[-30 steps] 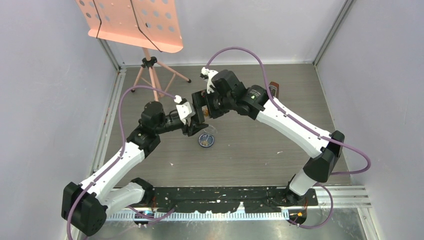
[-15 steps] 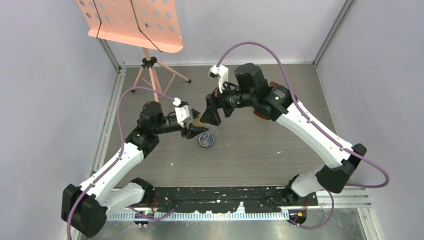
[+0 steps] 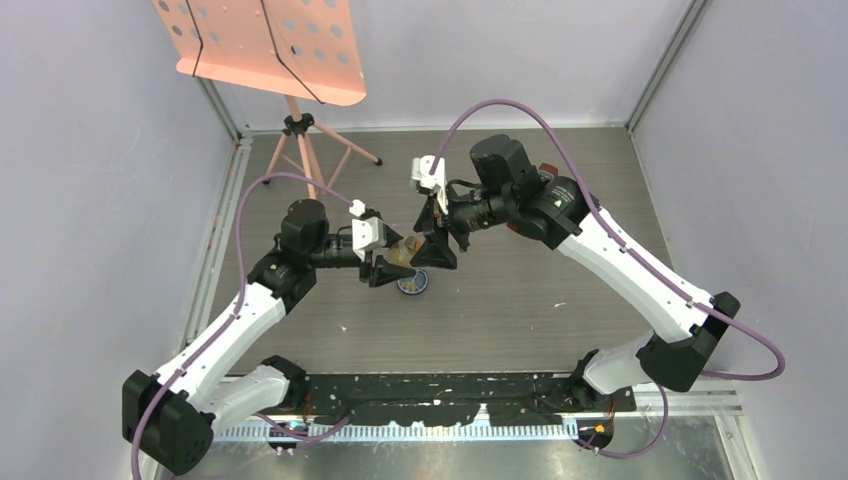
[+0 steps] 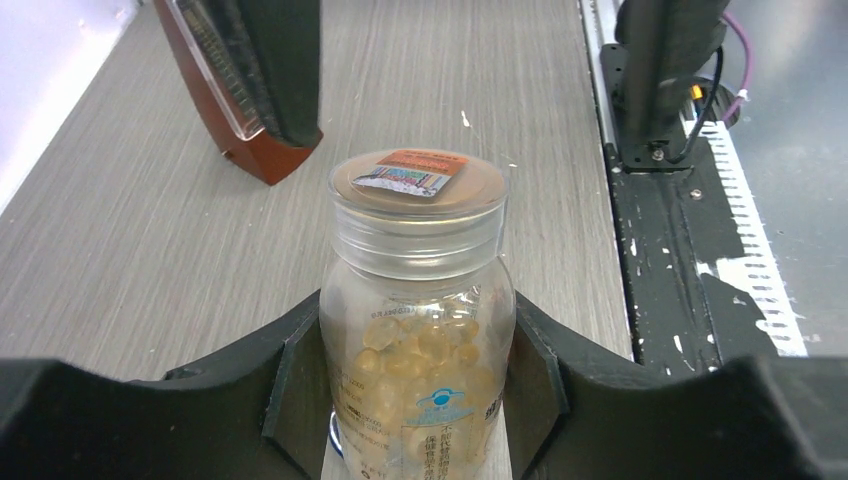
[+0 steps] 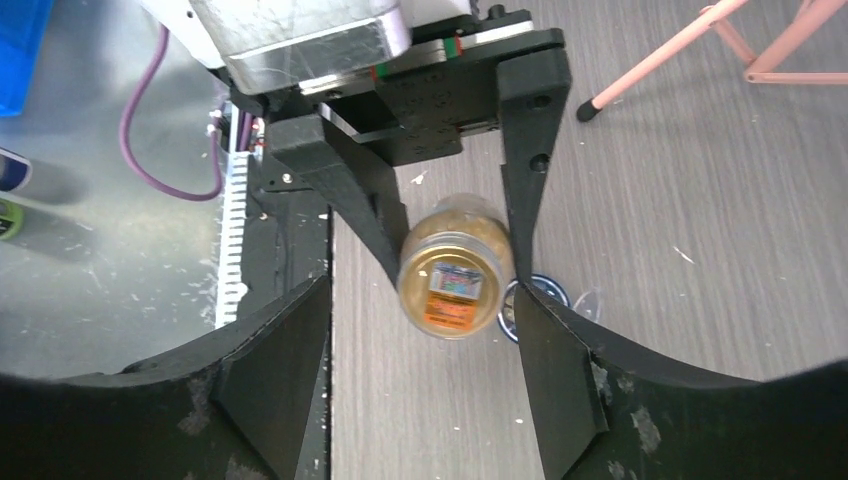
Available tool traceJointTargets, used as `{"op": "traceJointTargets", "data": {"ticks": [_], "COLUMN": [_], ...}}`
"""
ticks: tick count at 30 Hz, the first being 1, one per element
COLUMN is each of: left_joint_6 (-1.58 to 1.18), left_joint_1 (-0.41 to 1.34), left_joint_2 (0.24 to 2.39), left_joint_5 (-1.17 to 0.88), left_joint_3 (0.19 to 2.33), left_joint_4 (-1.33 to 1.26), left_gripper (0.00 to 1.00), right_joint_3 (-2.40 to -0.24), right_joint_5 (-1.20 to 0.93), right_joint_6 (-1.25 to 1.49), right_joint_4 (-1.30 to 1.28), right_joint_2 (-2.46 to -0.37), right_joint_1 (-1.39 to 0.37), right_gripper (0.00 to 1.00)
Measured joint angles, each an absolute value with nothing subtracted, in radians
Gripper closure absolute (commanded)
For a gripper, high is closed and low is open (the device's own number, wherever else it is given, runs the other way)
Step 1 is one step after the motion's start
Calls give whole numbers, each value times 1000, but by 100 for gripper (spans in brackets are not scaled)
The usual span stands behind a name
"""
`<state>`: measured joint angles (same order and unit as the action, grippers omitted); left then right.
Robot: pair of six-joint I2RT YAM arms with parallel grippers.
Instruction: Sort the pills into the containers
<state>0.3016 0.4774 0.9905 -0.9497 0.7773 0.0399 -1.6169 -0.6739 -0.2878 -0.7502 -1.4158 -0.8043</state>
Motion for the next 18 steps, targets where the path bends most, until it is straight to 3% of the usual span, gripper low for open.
{"op": "traceJointTargets", "data": {"ticks": [15,18], "left_joint_6": [324,324], "left_joint_1": [477,477], "left_joint_2": [994,997], "left_joint_5": [-1008,-1012], "left_joint_3": [803,807], "left_joint_4": [126,131], "left_gripper": [100,100], "right_joint_3": [-1617,-1617], "right_joint_5": [-577,-564], "right_joint_6": [-458,-470], "right_joint_4": [-785,-796], "right_joint_2": [-1446,-1462], "right_joint_1": [-848,-858], "right_gripper": [35,43]}}
